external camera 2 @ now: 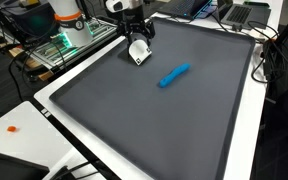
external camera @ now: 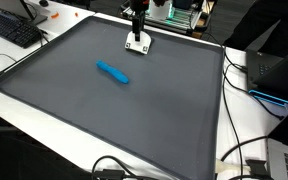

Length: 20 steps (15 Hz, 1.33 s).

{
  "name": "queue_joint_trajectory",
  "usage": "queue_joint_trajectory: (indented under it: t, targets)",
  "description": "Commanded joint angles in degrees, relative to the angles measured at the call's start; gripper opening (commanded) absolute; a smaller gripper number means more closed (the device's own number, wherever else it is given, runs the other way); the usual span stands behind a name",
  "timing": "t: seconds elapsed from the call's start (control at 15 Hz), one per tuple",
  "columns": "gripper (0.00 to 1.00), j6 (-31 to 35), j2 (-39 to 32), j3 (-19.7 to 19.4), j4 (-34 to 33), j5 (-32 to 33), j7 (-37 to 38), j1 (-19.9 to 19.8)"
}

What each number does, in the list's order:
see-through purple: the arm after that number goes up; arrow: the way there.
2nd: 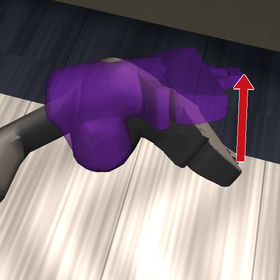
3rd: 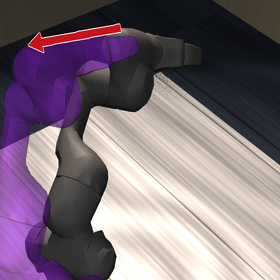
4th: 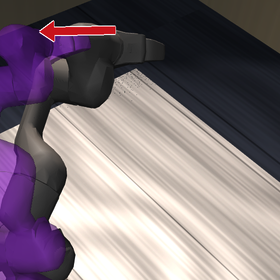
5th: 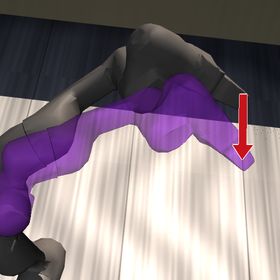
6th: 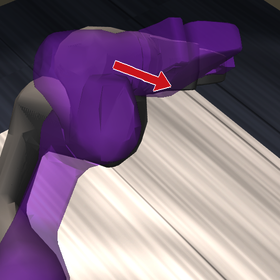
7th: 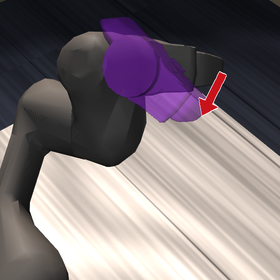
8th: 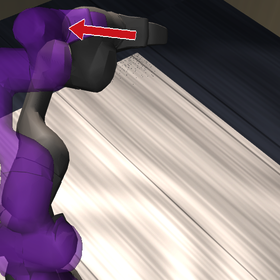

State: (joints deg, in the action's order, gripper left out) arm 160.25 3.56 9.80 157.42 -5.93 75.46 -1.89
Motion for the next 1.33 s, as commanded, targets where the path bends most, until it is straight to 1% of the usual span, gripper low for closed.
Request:
queue_joint_trajectory:
  t: [0.0, 0.13, 0.4, 1.27]
  targets:
    - [1.0, 2.2, -1.8, -1.5, -0.7, 3.8, 4.8, 0.9]
    - [1.0, 1.8, -2.4, -1.8, -1.4, 4.4, 7.1, 1.1]
    - [1.0, 1.8, -3.6, -2.6, -2.9, 4.1, 9.0, 2.0]
    - [1.0, 2.4, -9.6, -6.5, -7.7, 4.6, 12.0, 4.9]
